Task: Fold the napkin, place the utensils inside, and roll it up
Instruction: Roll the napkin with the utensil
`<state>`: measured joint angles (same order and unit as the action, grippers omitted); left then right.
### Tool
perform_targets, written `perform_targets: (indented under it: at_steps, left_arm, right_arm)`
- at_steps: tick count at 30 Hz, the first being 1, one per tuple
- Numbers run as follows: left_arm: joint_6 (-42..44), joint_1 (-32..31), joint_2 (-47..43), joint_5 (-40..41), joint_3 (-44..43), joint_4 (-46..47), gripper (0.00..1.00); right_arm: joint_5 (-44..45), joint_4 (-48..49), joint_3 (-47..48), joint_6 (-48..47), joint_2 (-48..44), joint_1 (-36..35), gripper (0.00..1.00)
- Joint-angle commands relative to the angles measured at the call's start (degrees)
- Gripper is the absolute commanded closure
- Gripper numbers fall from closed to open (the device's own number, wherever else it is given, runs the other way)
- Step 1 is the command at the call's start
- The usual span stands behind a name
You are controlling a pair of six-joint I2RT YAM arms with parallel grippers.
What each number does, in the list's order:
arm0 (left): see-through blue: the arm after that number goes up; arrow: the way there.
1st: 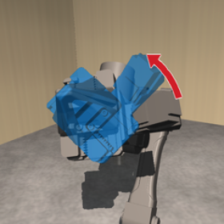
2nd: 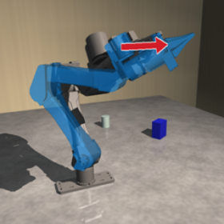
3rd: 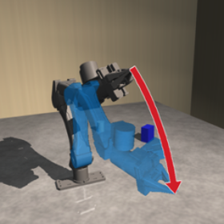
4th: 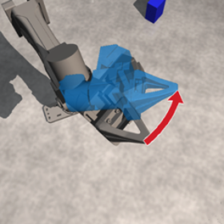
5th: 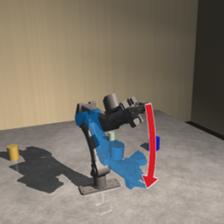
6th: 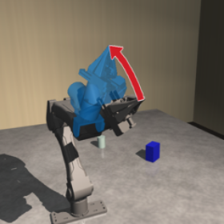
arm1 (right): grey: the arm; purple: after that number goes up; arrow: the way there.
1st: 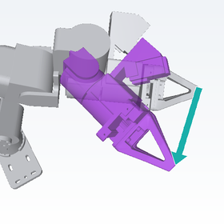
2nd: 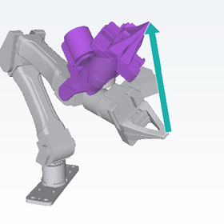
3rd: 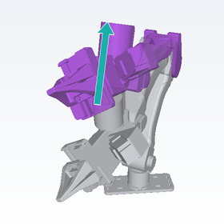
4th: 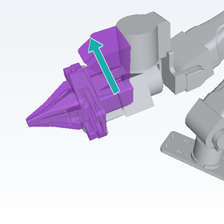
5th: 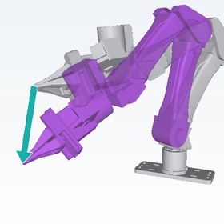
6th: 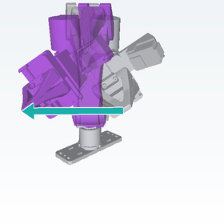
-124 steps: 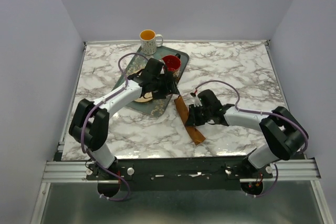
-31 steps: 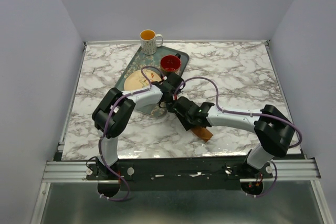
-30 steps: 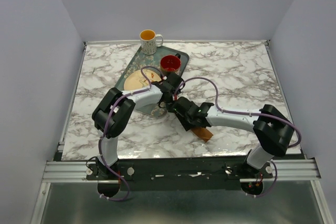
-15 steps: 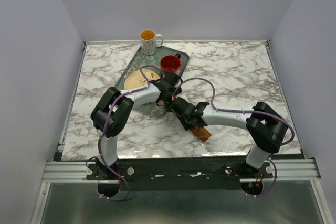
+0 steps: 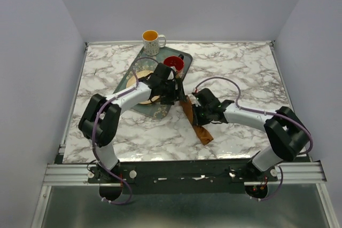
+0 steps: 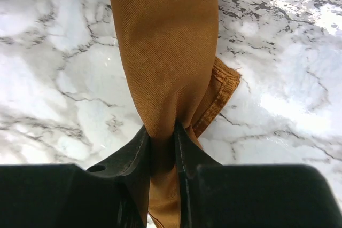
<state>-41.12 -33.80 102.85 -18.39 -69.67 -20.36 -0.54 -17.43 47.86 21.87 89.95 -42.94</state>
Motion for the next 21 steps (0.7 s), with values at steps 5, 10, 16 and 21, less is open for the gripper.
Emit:
perform_targets:
  at_steps: [5, 10, 16, 21]
  left_arm:
    - [1.5, 0.8, -7.9, -1.8, 1.8, 0.8, 0.18]
    - [1.1, -2.8, -5.9, -3.1, 1.7, 0.1, 0.18]
    - [-0.3, -6.9, -1.6, -2.0, 1.2, 1.1, 0.18]
    - [-1.2, -7.1, 1.2, -1.7, -0.1, 1.0, 0.18]
  right_arm:
    - [-39.9, 19.7, -13.5, 7.3, 0.7, 15.0, 0.74]
    - [-52.4, 26.9, -15.3, 10.6, 8.1, 19.9, 0.7]
    - [-54.0, 28.9, -16.3, 10.7, 9.9, 22.3, 0.61]
    - [-51.1, 24.5, -15.4, 8.1, 8.1, 22.9, 0.56]
